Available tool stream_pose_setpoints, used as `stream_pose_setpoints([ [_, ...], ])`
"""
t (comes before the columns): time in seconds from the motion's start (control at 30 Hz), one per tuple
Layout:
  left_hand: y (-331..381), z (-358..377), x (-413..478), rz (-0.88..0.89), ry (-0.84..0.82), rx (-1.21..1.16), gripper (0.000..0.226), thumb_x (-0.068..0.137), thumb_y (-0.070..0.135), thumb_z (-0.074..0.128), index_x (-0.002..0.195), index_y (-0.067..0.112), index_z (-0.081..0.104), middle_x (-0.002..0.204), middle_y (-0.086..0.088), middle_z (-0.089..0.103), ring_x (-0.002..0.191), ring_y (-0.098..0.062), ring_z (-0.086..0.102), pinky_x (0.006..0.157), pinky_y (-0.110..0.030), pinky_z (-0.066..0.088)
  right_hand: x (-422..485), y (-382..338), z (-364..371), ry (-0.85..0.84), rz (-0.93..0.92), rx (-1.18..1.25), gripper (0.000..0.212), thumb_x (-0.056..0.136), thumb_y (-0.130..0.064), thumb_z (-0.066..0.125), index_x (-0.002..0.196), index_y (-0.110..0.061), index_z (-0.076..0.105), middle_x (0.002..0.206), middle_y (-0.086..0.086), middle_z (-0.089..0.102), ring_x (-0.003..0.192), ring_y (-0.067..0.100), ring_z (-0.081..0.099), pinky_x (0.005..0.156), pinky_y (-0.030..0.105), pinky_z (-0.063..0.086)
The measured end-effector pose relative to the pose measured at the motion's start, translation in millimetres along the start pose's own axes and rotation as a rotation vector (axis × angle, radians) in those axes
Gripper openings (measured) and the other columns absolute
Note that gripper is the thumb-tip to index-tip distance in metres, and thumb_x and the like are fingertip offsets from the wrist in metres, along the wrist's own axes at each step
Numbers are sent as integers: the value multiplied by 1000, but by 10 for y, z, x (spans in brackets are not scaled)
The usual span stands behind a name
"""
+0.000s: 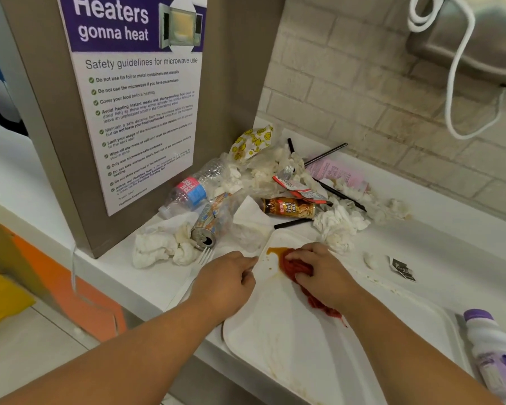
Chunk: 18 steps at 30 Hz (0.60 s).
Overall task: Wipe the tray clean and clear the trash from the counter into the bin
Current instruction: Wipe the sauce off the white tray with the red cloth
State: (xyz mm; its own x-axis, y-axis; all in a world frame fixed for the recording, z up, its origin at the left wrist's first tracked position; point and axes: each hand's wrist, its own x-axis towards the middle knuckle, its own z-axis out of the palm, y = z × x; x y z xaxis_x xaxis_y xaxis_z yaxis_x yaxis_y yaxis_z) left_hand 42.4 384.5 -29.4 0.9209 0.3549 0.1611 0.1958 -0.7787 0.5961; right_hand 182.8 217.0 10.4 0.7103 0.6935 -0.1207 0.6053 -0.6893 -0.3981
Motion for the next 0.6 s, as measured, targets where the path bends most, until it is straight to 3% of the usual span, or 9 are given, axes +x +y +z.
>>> stream_pose_setpoints([
  [0.17,-51,-17,34,-6,3,-25,40,92,30,40,129,40,52,96,11,55,92,-12,55,70,-23,39,190,-66,-17,124,94,-72,42,86,-15,58,127,-27,58,130,-3,42,120,21,44,104,25,33],
  [0.3,-15,-3,19,-23,-8,-47,41,93,30,40,131,37,51,100,10,56,94,-12,56,79,-26,46,138,-157,23,-34,-83,45,44,82,-8,60,119,-32,63,122,-14,42,113,10,45,103,21,34],
  [0.4,-8,-5,12,-31,-2,-48,41,93,31,39,132,37,50,99,11,56,94,-12,56,81,-30,48,183,-156,-122,-86,20,113,41,78,-7,59,102,-38,69,109,-17,47,104,7,49,95,20,40],
  [0.5,-7,2,12,-37,1,-49,41,93,32,39,132,37,50,99,12,55,94,-12,56,81,-30,49,294,-161,-106,25,36,-72,41,82,-10,59,116,-31,65,121,-8,46,113,17,47,101,27,40],
  [0.6,-11,1,14,-39,-9,-48,41,92,32,38,132,36,50,99,12,56,94,-12,56,81,-31,49,305,-240,-5,-26,-71,-56,44,83,-10,59,123,-30,61,128,-7,43,115,17,45,103,26,38],
])
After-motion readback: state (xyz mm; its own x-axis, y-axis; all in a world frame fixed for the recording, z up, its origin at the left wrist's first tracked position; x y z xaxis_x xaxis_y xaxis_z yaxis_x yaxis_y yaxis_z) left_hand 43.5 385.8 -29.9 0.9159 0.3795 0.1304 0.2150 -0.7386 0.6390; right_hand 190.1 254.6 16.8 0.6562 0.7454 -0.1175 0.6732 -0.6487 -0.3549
